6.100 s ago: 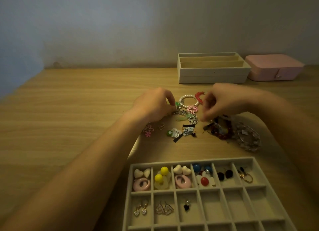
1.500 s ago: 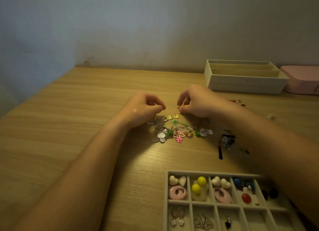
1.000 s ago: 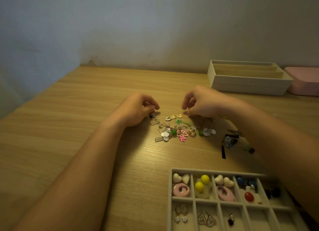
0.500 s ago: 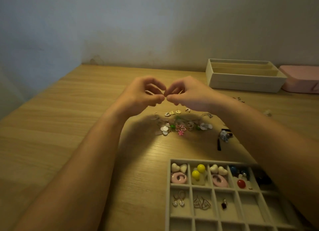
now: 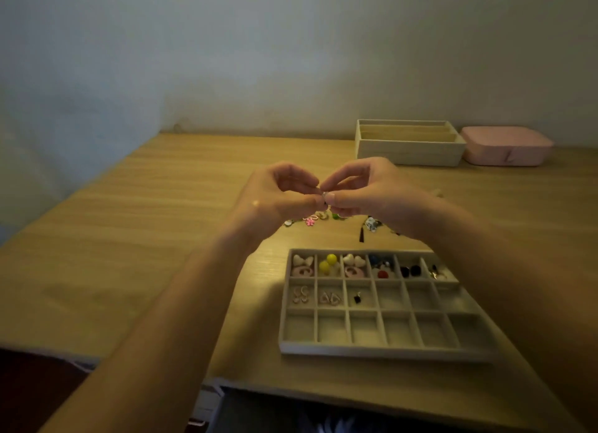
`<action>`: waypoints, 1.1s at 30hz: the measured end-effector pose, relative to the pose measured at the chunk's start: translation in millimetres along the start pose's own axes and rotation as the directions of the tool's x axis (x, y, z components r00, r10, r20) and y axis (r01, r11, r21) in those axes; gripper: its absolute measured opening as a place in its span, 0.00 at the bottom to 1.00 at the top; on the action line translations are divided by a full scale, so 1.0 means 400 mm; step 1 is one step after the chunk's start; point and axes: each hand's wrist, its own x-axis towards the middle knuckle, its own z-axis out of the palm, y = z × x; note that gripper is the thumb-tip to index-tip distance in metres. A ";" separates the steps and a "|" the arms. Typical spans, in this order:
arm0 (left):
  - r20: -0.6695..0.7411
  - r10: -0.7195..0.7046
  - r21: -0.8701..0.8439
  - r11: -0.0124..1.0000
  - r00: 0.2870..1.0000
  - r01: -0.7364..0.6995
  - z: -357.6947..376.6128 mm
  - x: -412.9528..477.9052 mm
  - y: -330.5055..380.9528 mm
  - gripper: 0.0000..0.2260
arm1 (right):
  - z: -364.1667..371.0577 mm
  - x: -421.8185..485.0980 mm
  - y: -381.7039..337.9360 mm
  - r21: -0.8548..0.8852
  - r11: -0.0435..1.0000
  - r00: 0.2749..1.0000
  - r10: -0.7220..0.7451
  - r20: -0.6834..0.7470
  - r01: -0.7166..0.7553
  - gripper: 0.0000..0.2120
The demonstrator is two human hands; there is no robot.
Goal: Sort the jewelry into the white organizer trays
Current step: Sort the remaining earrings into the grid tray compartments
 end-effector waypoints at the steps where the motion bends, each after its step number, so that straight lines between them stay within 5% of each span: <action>1: 0.011 -0.012 0.014 1.000 1.000 0.012 0.018 -0.023 -0.001 0.12 | -0.001 -0.031 0.008 -0.018 1.000 1.000 0.013 0.004 -0.013 0.08; 7: 0.052 0.007 0.229 0.973 0.999 -0.019 0.069 -0.088 -0.022 0.08 | -0.023 -0.144 0.027 -0.138 0.976 0.981 0.177 0.076 -0.165 0.05; 10: 0.167 0.066 0.496 0.856 0.984 -0.142 0.080 -0.097 -0.041 0.04 | -0.029 -0.171 0.036 -0.238 0.950 0.968 0.230 0.101 -0.201 0.04; 16: 0.266 -0.007 0.706 0.683 0.964 -0.190 0.112 -0.118 -0.059 0.04 | -0.012 -0.189 0.045 -0.310 0.926 0.958 0.261 0.115 -0.215 0.05; 33: 0.259 0.012 0.880 0.408 0.966 -0.242 0.165 -0.124 -0.052 0.05 | -0.004 -0.200 0.048 -0.356 0.904 0.965 0.263 0.026 -0.237 0.04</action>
